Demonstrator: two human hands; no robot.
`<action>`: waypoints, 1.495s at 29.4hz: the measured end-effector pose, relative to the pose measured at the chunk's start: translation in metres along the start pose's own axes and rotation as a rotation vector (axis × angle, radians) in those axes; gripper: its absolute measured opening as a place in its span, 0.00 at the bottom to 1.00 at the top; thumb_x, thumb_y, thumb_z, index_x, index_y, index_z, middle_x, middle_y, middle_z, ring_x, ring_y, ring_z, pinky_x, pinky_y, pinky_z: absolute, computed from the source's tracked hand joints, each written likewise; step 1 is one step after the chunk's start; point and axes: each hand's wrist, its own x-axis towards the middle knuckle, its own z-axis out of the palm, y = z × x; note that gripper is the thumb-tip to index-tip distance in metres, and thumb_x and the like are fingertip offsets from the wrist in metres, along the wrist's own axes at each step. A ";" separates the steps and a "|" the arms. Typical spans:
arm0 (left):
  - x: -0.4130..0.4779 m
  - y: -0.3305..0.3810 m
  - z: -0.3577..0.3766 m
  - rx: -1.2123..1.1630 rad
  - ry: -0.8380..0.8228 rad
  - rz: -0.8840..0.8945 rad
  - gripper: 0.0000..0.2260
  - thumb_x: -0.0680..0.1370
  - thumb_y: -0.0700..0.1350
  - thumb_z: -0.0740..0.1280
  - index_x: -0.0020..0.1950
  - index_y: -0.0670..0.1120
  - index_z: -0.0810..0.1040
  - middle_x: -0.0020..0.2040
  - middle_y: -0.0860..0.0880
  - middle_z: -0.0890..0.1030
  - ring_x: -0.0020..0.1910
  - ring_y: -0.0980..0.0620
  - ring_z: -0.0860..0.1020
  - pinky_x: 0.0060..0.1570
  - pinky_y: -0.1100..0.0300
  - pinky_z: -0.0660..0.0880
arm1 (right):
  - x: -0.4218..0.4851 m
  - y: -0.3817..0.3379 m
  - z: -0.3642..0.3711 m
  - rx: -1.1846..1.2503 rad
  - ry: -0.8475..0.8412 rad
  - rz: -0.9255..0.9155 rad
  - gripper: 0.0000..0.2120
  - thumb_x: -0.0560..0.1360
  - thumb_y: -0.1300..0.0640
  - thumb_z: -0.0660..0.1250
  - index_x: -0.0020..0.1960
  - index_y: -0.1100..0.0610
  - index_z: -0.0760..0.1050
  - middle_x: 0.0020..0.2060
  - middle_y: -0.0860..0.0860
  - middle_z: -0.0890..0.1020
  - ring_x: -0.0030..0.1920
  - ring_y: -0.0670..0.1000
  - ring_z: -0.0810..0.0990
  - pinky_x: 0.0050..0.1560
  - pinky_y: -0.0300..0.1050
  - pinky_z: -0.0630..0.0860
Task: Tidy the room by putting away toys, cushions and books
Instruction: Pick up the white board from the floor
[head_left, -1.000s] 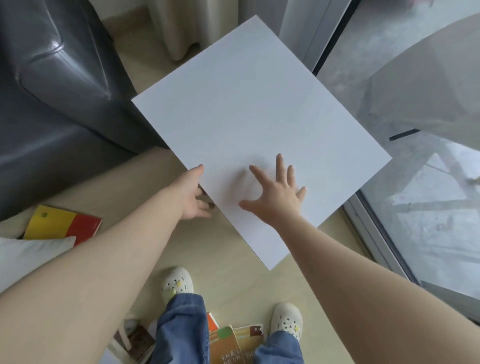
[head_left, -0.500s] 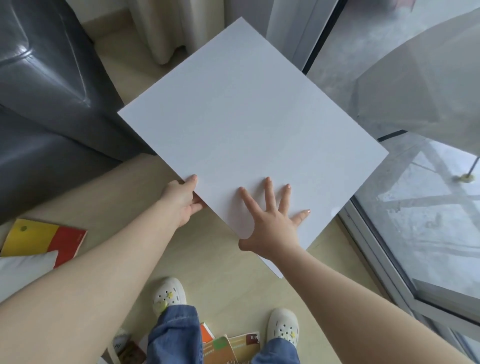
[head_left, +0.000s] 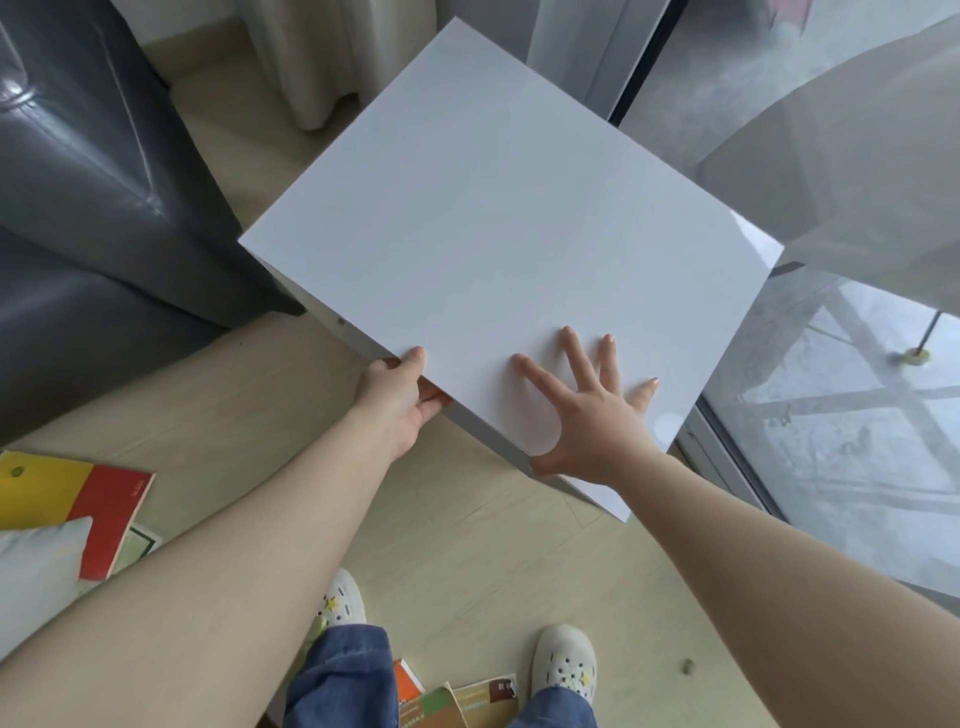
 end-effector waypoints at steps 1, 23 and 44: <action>-0.001 0.002 -0.001 -0.003 -0.005 0.002 0.06 0.81 0.39 0.59 0.58 0.42 0.69 0.46 0.46 0.77 0.50 0.46 0.77 0.51 0.48 0.75 | 0.002 -0.002 -0.001 0.004 0.002 0.004 0.51 0.63 0.45 0.71 0.71 0.30 0.38 0.73 0.44 0.31 0.73 0.60 0.28 0.64 0.79 0.43; -0.091 -0.082 -0.078 0.415 0.191 -0.059 0.05 0.80 0.40 0.58 0.49 0.48 0.72 0.39 0.50 0.75 0.43 0.49 0.77 0.44 0.58 0.70 | -0.097 -0.060 0.041 0.338 0.084 0.022 0.27 0.76 0.54 0.61 0.73 0.49 0.58 0.75 0.49 0.55 0.74 0.52 0.57 0.71 0.49 0.56; -0.127 -0.157 -0.077 0.252 0.205 -0.080 0.08 0.80 0.43 0.60 0.41 0.50 0.71 0.39 0.51 0.75 0.37 0.54 0.76 0.49 0.56 0.69 | -0.091 -0.033 0.049 1.502 -0.039 0.625 0.16 0.77 0.63 0.58 0.64 0.62 0.70 0.47 0.54 0.73 0.47 0.50 0.73 0.51 0.40 0.69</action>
